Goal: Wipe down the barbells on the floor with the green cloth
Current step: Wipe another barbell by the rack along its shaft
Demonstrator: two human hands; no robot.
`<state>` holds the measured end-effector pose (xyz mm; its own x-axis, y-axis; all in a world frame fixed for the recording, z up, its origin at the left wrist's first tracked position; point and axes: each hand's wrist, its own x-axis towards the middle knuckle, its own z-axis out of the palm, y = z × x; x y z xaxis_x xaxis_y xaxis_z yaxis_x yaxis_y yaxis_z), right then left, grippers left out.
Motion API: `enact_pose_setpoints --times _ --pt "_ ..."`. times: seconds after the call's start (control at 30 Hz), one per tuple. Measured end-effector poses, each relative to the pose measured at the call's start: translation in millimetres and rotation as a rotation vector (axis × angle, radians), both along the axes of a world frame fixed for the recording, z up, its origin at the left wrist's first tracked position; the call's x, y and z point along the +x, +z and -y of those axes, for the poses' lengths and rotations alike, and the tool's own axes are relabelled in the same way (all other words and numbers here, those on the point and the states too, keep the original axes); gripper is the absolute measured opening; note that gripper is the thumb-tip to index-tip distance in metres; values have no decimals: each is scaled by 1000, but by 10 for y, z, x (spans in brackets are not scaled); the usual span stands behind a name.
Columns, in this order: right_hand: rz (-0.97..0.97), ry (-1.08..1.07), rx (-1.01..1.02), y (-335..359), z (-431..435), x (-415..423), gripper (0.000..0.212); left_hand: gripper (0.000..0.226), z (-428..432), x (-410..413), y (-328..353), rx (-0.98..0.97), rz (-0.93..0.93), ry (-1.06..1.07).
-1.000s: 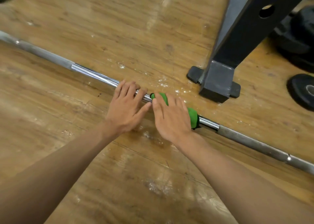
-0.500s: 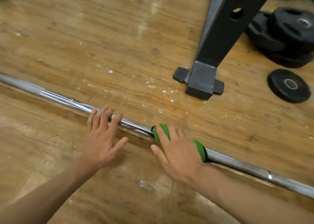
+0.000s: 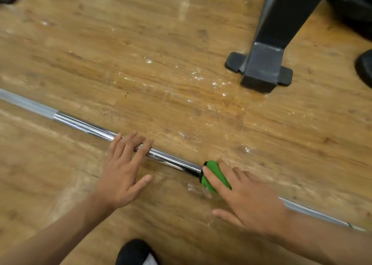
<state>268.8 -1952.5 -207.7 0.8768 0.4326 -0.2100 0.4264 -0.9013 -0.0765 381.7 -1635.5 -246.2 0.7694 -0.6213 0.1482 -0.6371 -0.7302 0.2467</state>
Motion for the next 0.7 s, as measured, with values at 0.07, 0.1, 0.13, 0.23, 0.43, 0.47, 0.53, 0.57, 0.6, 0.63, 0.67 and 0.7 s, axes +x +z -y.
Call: enact_pose_setpoints --times 0.07,0.1,0.13,0.23,0.43,0.47,0.53,0.57,0.6,0.63,0.67,0.7 --pt "70 45 10 -49 -73 -116 79 87 -38 -58 0 47 -3 -17" --pt "89 58 22 -55 -190 -113 78 88 -63 -89 -7 60 0 -19" --pt "102 61 36 -74 -355 -83 77 88 -97 -122 -15 66 5 -25" --pt "86 -34 74 -98 -968 123 75 86 -192 -221 -40 47 34 -55" --pt "-50 -26 59 -28 -1003 -63 77 86 -334 -323 -118 16 72 -71" --pt "-54 -12 57 -15 -832 -176 77 86 -352 -336 -139 25 92 -70" --pt "-29 3 33 0 -508 -401 78 84 -356 -366 -170 27 117 -64" --pt "-24 -2 21 5 -404 -477 79 83 -349 -373 -192 18 124 -58" --pt "-28 -20 18 12 -376 -514 79 82 -346 -370 -213 5 128 -52" --pt "-29 -45 20 12 -409 -513 80 81 -327 -364 -229 -9 128 -40" --pt "-23 -74 25 1 -497 -471 81 80 -310 -350 -231 -22 130 -32" --pt "-17 -106 39 -5 -628 -387 82 79 -294 -325 -228 -30 135 -37"
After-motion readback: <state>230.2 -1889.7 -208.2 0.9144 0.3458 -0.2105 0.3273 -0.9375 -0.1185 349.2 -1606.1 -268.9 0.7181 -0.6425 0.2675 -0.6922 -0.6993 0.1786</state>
